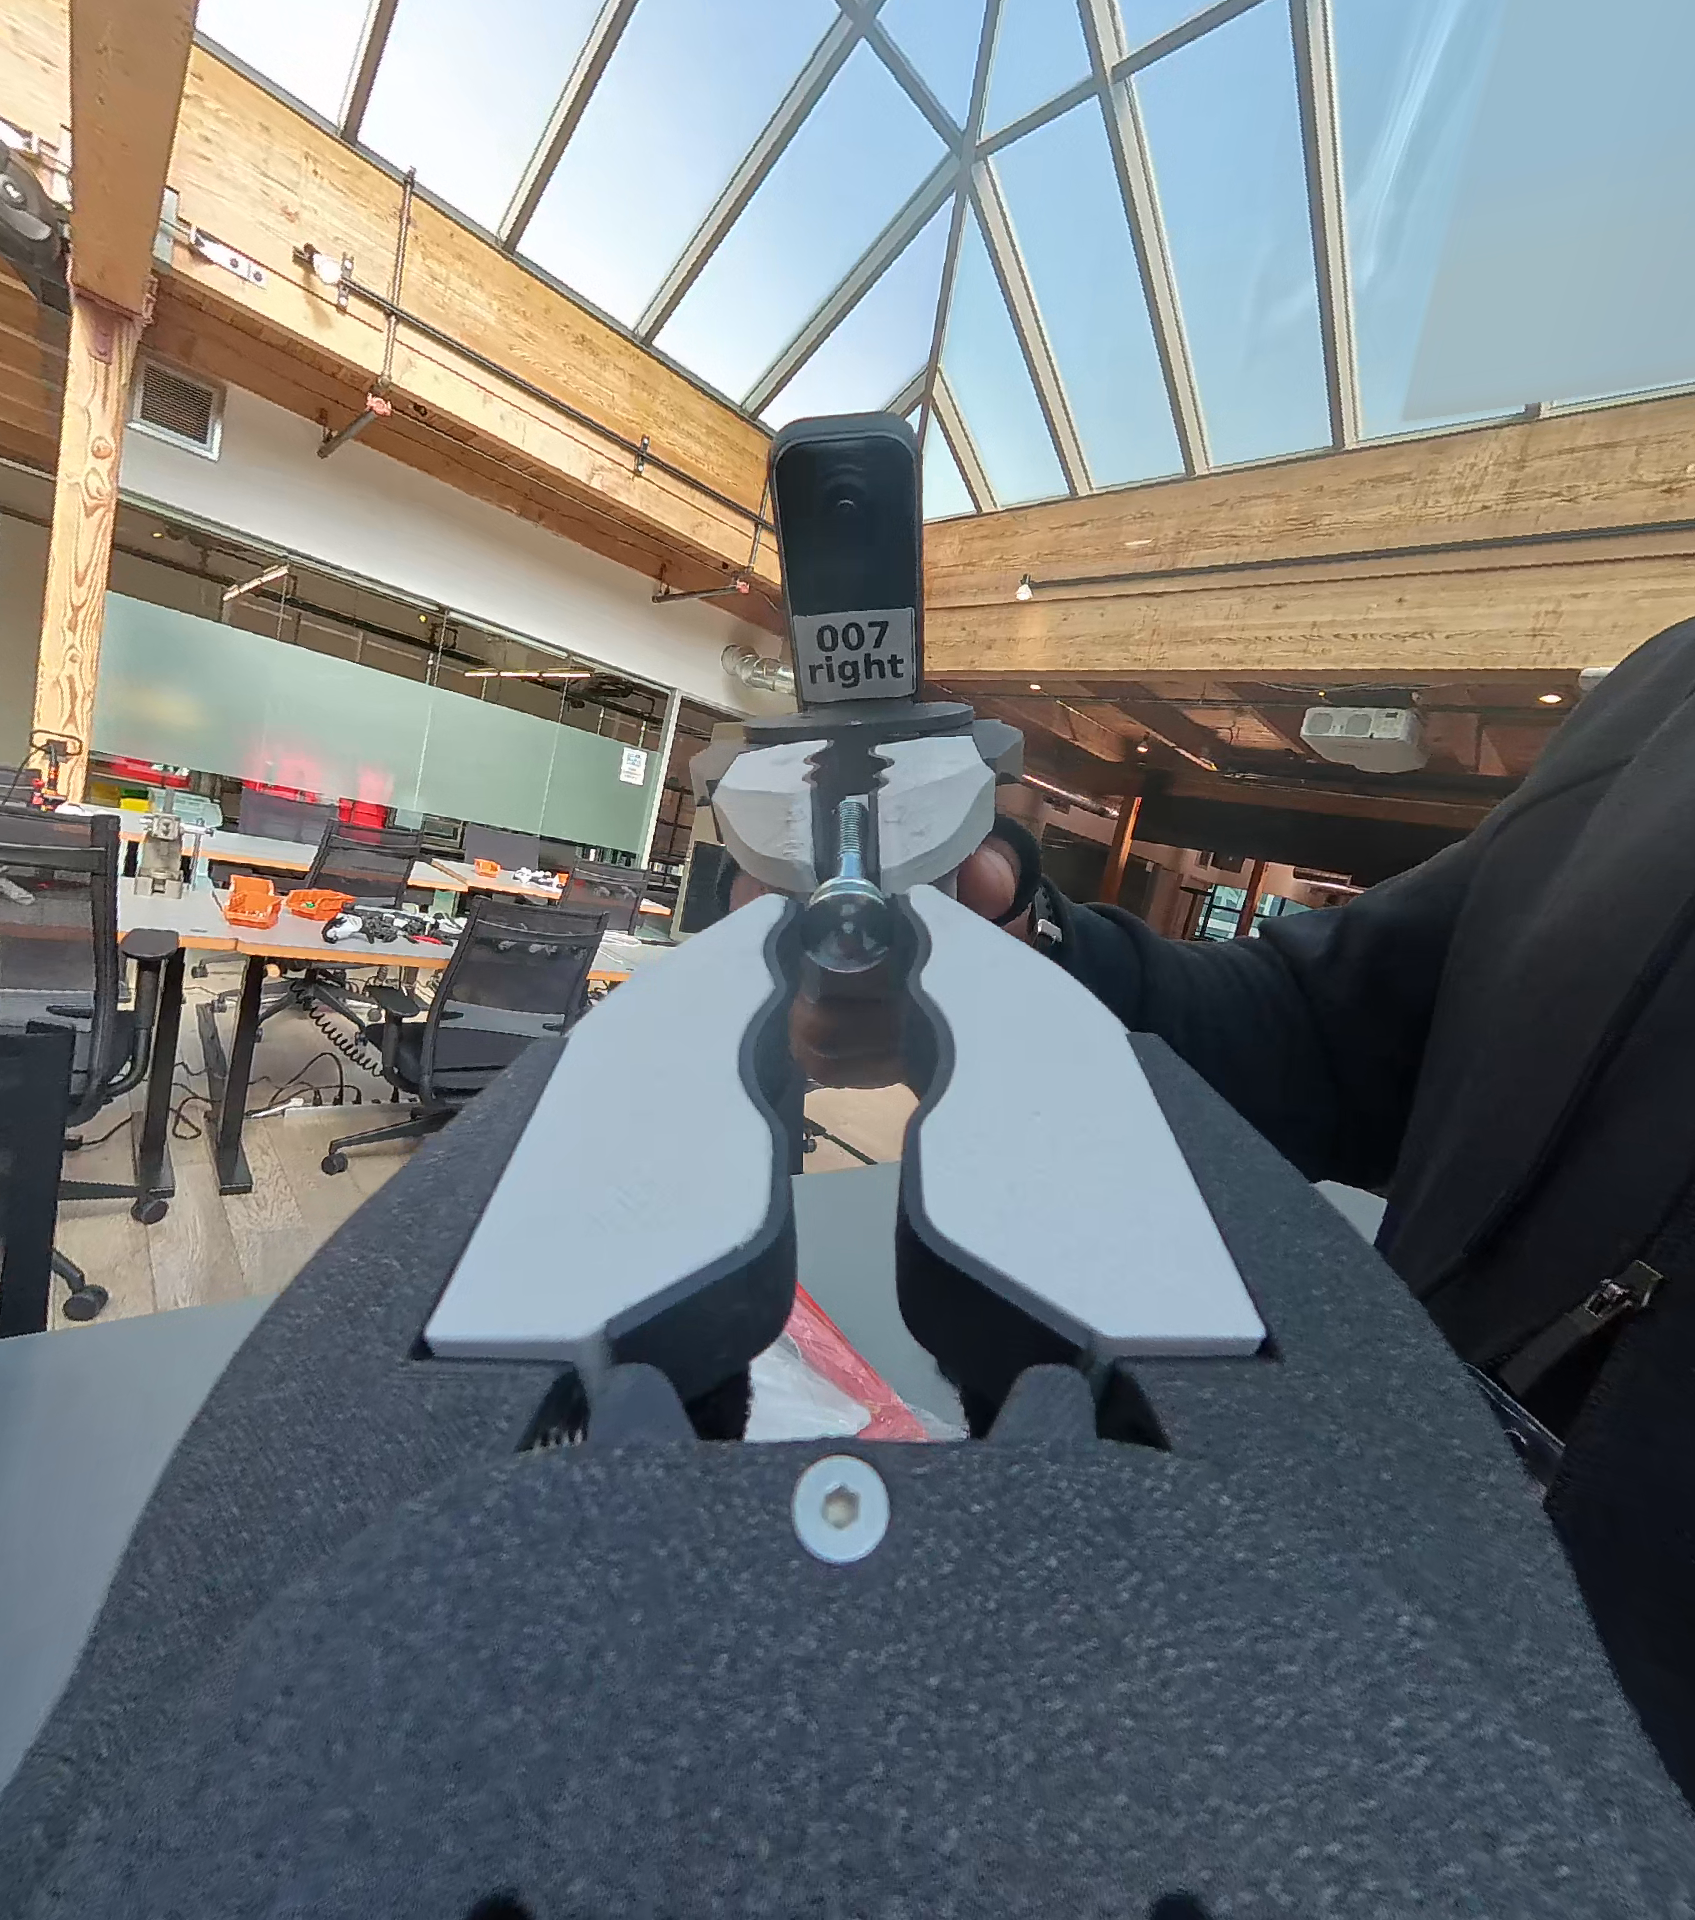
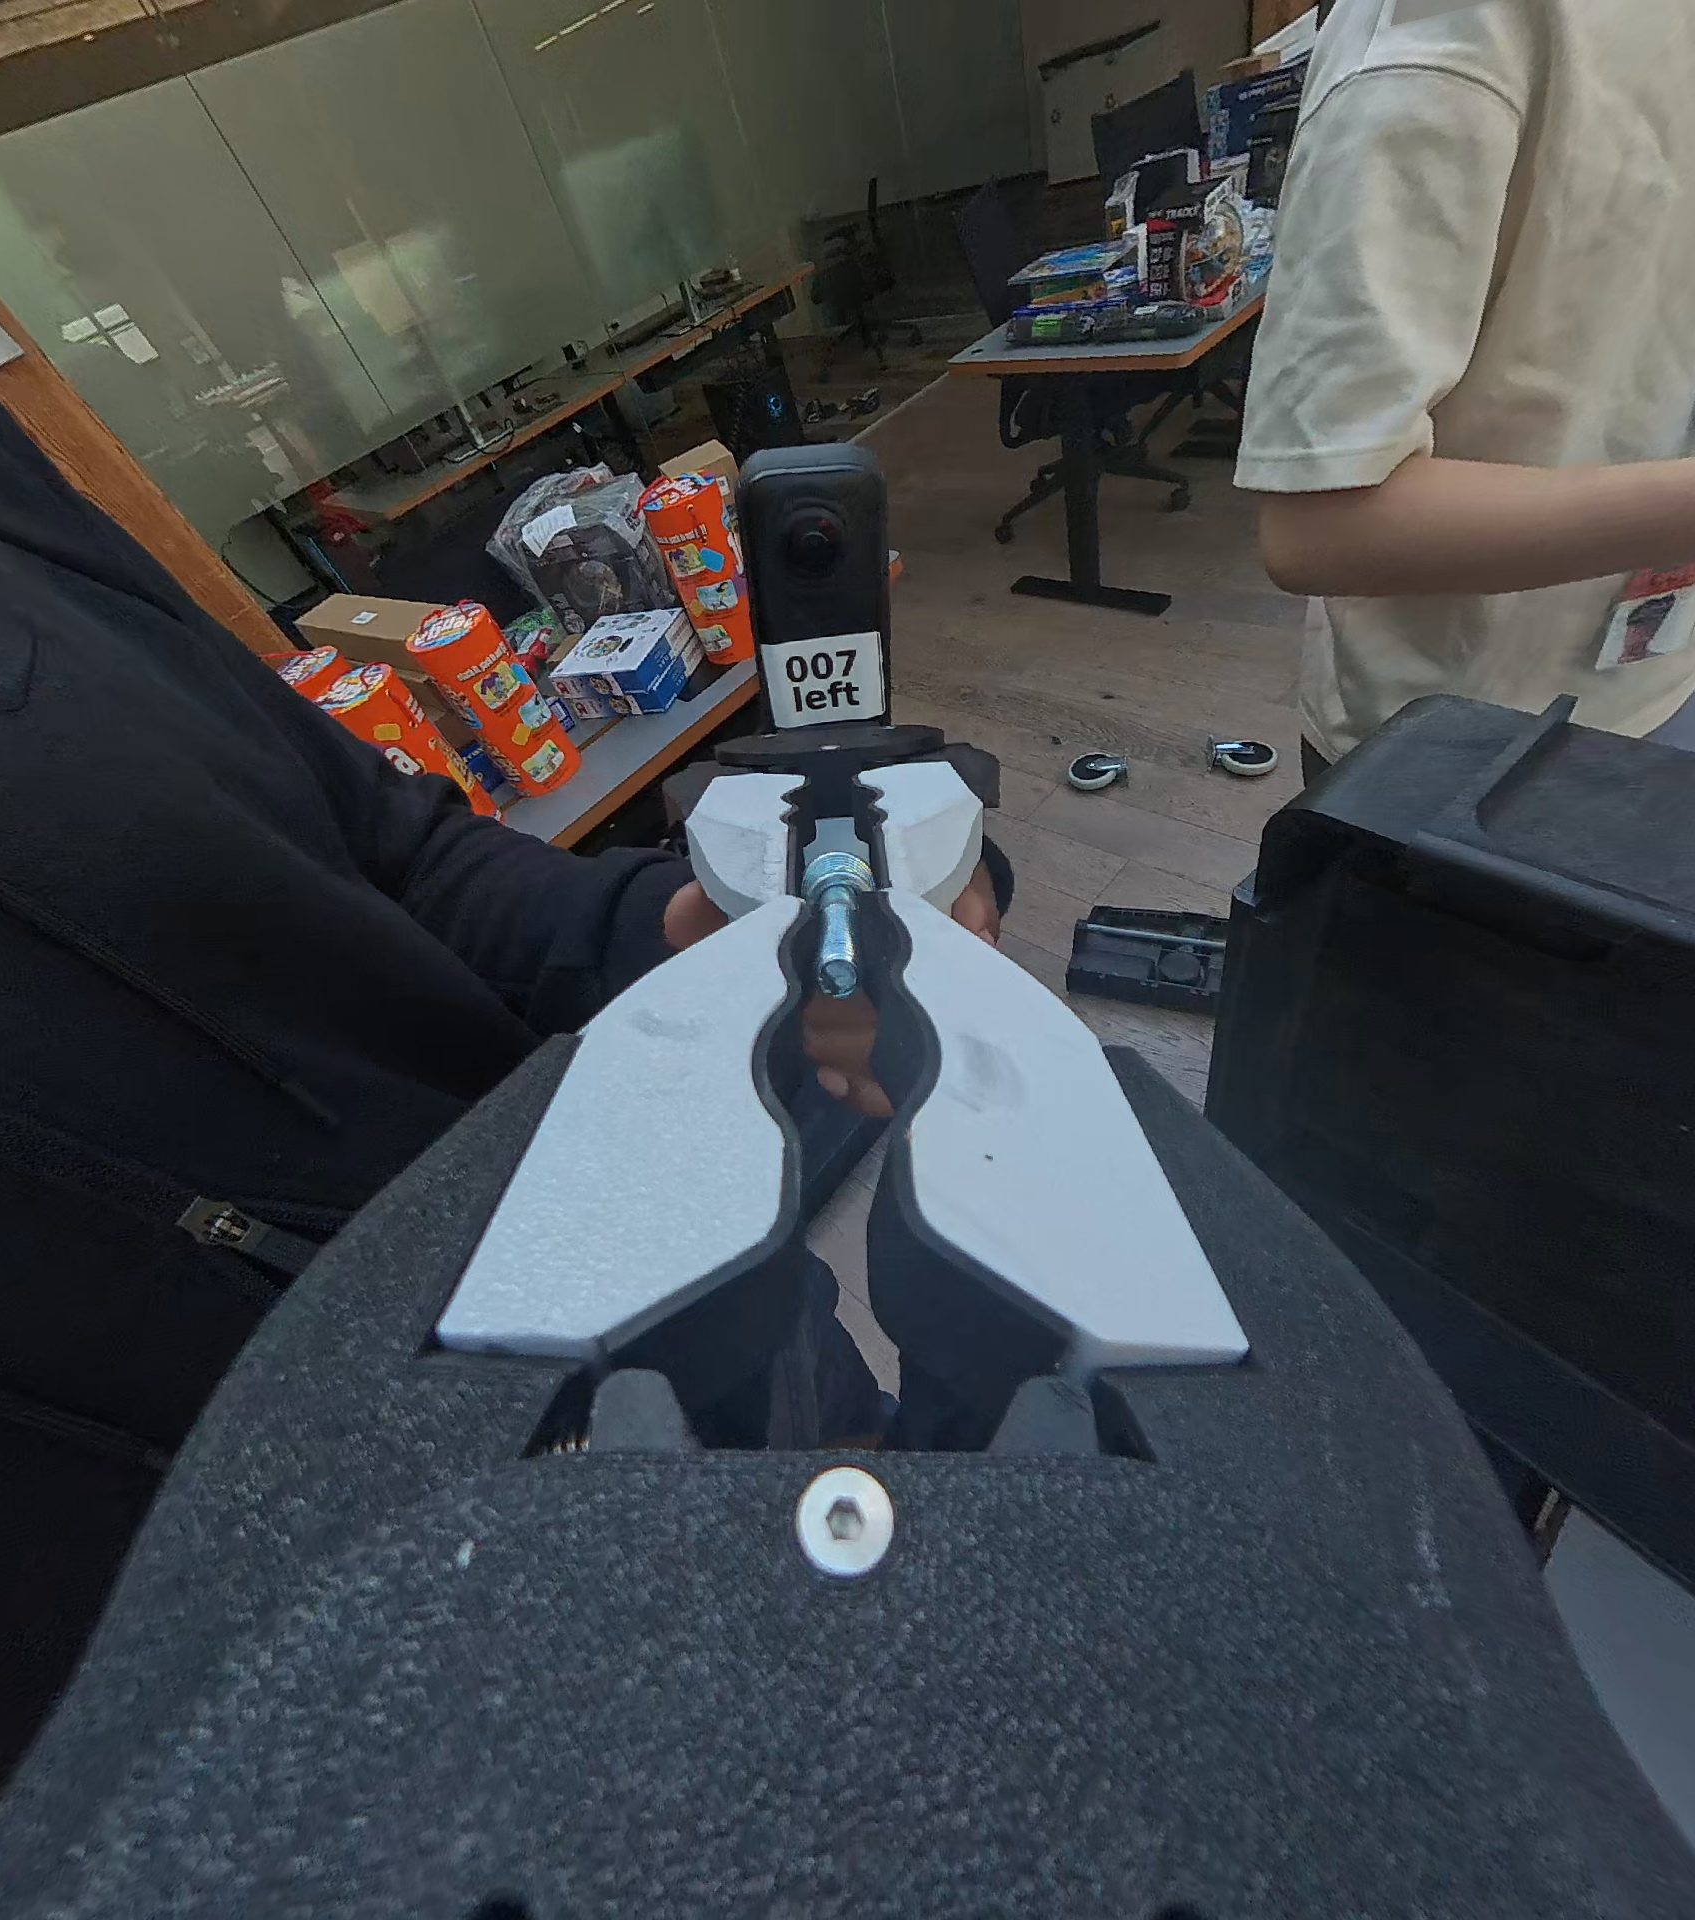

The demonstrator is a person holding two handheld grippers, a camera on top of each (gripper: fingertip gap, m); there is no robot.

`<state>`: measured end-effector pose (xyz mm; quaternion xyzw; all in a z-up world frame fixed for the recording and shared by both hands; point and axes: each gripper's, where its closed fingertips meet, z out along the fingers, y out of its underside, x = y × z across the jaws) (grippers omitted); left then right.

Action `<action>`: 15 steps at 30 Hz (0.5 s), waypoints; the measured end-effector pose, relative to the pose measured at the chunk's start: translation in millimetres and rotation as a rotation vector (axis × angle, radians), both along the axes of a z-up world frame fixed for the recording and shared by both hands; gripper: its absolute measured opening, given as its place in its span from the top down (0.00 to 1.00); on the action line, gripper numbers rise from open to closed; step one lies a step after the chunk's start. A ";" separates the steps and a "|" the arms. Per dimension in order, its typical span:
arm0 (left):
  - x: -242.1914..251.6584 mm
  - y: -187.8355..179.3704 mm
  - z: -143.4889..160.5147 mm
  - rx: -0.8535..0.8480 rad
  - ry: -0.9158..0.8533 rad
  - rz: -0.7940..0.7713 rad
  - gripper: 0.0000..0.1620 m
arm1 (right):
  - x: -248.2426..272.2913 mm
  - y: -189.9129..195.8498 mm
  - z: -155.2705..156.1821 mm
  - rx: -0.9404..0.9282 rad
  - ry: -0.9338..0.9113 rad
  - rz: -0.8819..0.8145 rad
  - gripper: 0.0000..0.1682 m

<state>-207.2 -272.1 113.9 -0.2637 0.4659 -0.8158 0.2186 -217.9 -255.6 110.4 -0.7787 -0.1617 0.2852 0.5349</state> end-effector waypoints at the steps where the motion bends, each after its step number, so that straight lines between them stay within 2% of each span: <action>1: -0.6 0.7 -0.3 -0.003 0.000 0.000 0.90 | -0.6 0.7 -0.3 0.003 0.000 -0.003 0.96; 6: -1.1 7.3 -1.3 -0.081 0.012 0.012 0.91 | -0.5 7.0 -1.3 0.023 -0.024 -0.053 0.95; 11: 0.0 18.7 -3.8 -0.194 0.032 0.011 0.90 | 3.5 14.0 -1.4 0.062 -0.064 -0.132 0.87; 15: 0.9 27.2 -4.8 -0.227 0.040 0.012 0.90 | 8.4 14.9 2.0 0.102 -0.048 -0.196 0.86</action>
